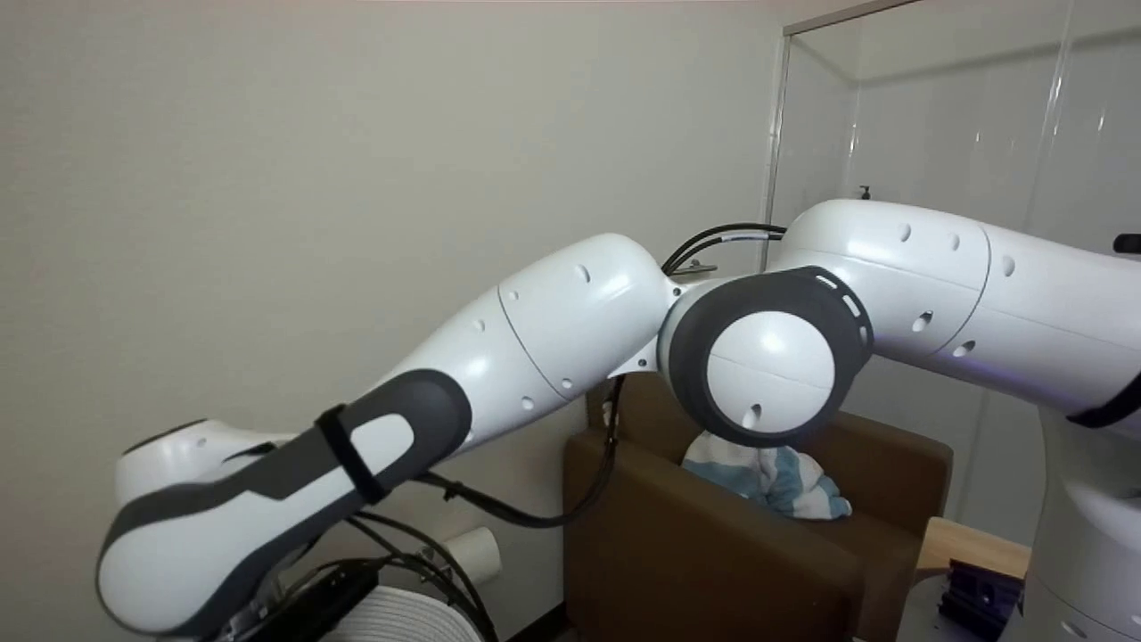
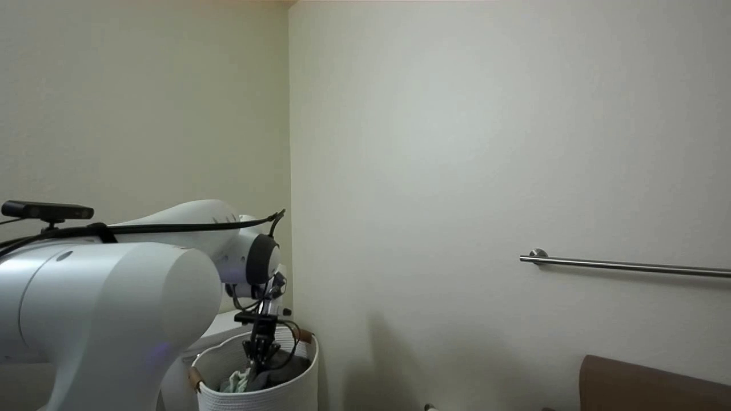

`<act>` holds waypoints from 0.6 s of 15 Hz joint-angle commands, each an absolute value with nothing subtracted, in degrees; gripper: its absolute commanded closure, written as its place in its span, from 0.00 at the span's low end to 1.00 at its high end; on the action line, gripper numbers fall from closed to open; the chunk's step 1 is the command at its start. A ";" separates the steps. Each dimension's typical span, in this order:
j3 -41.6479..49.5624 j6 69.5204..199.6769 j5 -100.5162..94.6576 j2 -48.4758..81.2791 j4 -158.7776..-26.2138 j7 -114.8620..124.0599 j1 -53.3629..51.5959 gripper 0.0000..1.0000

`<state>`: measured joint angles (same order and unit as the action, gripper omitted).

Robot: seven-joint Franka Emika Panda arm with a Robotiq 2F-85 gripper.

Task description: Move the object from the basket to the couch and move the towel from the couch to the basket

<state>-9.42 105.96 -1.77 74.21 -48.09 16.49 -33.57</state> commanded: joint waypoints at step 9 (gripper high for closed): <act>-12.43 88.30 -1.22 60.62 -35.37 10.31 -27.48 0.91</act>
